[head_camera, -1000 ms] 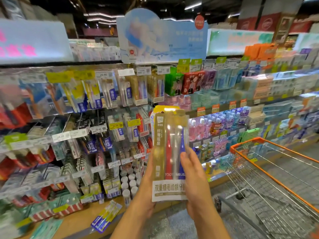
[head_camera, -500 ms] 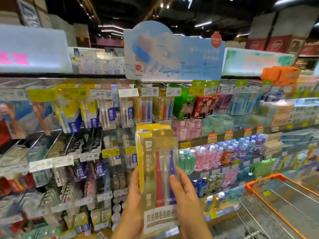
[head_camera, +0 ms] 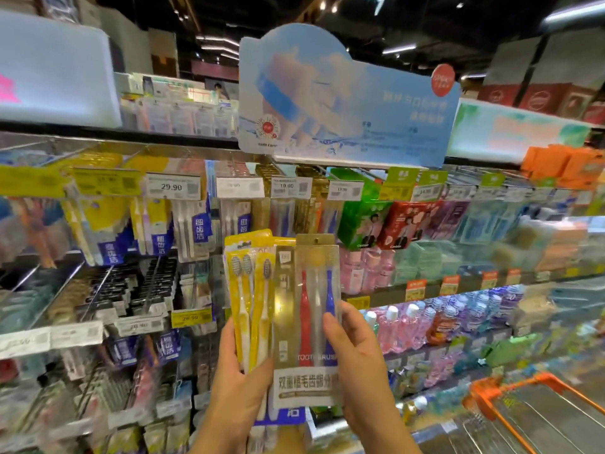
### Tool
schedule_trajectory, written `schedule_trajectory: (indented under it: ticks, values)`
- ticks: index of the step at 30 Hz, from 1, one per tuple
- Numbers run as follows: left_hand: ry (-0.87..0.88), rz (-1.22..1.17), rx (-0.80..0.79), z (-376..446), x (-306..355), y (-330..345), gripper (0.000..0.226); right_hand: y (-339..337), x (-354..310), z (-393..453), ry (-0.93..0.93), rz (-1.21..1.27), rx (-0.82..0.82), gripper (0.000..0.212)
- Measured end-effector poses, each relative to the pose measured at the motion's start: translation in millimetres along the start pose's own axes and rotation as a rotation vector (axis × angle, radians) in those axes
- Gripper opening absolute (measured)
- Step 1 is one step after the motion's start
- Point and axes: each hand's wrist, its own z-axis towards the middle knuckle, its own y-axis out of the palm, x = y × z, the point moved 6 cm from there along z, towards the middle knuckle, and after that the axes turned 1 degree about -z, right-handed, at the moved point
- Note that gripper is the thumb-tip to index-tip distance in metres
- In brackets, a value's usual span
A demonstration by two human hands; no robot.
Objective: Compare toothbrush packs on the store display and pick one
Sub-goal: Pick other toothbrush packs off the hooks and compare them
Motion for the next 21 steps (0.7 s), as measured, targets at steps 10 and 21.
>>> schedule_trajectory:
  ticks: [10,21]
  values:
    - [-0.028,0.059,0.100,19,-25,31,0.083,-2,11,69,0.093,0.011,-0.101,0.022]
    - [0.062,0.080,0.266,56,-45,29,0.116,-21,10,172,-0.009,-0.146,-0.216,0.009]
